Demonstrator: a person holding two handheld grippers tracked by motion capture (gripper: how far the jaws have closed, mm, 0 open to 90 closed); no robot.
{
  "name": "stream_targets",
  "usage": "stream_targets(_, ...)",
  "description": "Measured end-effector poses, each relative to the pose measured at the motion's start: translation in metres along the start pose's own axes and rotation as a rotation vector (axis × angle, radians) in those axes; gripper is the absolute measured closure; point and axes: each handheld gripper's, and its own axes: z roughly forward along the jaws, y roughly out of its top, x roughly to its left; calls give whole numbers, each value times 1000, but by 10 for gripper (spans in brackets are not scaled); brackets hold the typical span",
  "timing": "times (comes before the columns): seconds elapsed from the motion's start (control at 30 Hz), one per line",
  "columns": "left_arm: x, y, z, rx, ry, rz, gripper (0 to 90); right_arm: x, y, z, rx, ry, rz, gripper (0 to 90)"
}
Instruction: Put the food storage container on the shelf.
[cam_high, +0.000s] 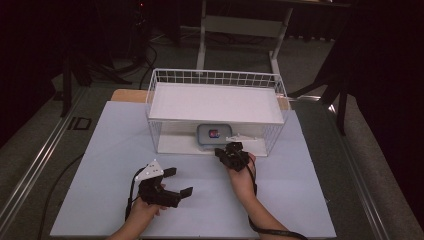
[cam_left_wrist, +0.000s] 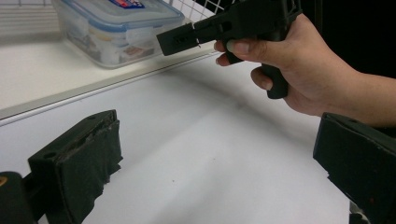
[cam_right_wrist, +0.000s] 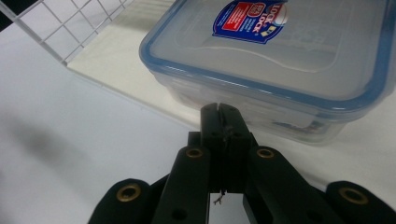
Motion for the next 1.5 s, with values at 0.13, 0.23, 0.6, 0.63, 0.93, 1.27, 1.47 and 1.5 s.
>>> stream_targets(0.13, 1, -1, 0, -3, 3, 0, 20, -1, 4, 6, 2, -2, -4, 897)
stream_targets(0.23, 0, -1, 1, 0, 4, 13, 20, -4, 8, 14, -2, -16, 1, 884)
stream_targets(0.6, 1, -3, 0, 1, -2, 11, 20, -6, 19, 32, -25, -31, 38, 887)
stream_targets(0.63, 1, -3, -1, 1, -3, 6, 20, -5, 20, 33, -18, -33, 42, 887)
stream_targets(0.93, -2, -3, -2, -1, 19, 54, 20, -10, 26, 40, -21, -61, 30, 896)
stream_targets(1.27, -4, -3, -1, -2, 15, 52, 20, -10, 26, 40, -21, -74, 16, 893)
stream_targets(1.47, -7, -2, -2, -13, 16, 77, 20, -7, 22, 25, -38, -50, -2, 869)
stream_targets(1.5, -7, -2, -2, -19, 18, 87, 20, -6, 20, 22, -44, -41, -13, 859)
